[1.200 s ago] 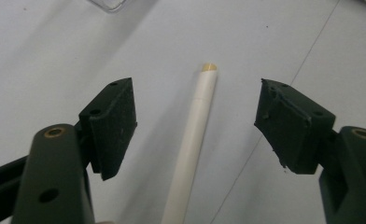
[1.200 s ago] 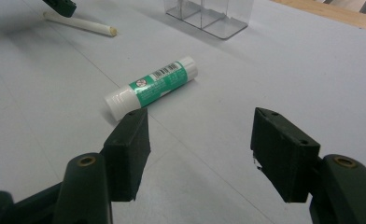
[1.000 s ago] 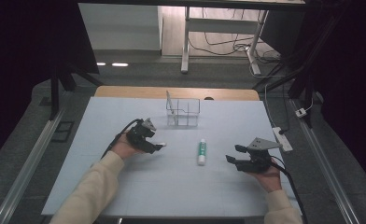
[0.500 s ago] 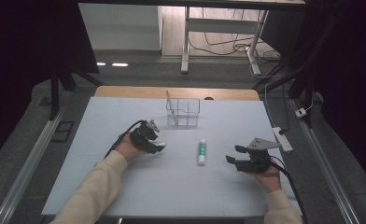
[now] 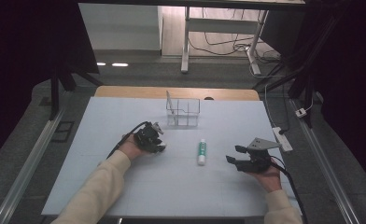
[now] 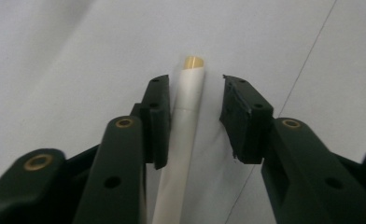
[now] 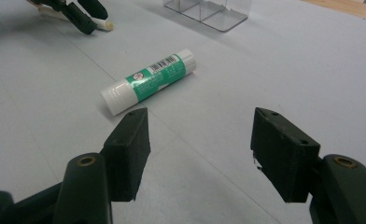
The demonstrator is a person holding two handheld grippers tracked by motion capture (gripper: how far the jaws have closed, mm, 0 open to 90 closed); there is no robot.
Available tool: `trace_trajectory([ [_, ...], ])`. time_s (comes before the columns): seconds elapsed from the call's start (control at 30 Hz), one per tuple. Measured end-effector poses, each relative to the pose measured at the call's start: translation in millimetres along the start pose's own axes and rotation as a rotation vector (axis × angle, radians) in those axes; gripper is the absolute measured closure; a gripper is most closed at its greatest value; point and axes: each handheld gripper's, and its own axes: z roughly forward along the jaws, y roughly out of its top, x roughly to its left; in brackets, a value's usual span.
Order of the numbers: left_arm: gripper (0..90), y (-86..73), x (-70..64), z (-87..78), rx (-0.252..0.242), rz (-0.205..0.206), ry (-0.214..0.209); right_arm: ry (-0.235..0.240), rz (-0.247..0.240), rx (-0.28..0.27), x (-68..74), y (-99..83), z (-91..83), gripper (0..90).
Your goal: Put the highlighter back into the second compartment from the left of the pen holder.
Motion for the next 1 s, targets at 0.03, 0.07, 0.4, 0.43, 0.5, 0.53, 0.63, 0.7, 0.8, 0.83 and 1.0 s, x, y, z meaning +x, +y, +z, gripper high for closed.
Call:
trace_trajectory([
  [0.03,65.0,0.3,-0.1,0.1,0.001,0.002,-0.002,0.0,0.0,0.0,0.0,0.0,0.0,37.4],
  [0.07,66.3,0.6,-0.4,0.1,0.004,0.003,-0.001,0.0,0.001,0.0,-0.1,0.0,0.0,37.4],
  [0.4,78.4,2.1,-2.6,0.0,0.016,0.006,-0.005,-0.003,0.0,0.006,-0.4,0.0,-0.4,37.4],
  [0.43,78.5,2.1,-3.1,-0.1,0.016,0.009,-0.001,-0.001,0.001,0.002,-0.4,-0.3,0.0,37.4],
  [0.5,78.6,2.4,-3.6,-0.2,0.017,0.012,0.003,-0.002,-0.001,0.01,-0.7,-0.1,-0.6,37.4],
  [0.53,78.7,2.5,-3.9,-0.2,0.018,0.012,0.004,-0.005,0.0,0.01,-0.8,-0.1,-0.9,37.4],
  [0.63,78.7,2.5,-4.6,-1.0,0.014,0.021,0.016,-0.003,0.006,0.001,-1.8,-1.1,-0.9,37.4],
  [0.7,78.7,2.7,-5.4,-4.2,0.0,0.025,0.023,-0.006,0.008,0.003,-2.6,-1.9,-0.9,37.4],
  [0.8,78.7,3.4,-6.5,-13.0,-0.048,0.021,0.029,-0.012,0.01,0.0,-3.1,-2.5,-1.4,37.4],
  [0.83,78.7,3.5,-6.9,-16.1,-0.06,0.022,0.03,-0.015,0.009,0.0,-3.2,-2.4,-2.0,37.4],
  [1.0,78.7,2.8,-7.5,-30.3,-0.107,0.016,0.035,-0.024,0.009,-0.019,-3.7,-3.2,-3.3,37.4],
])
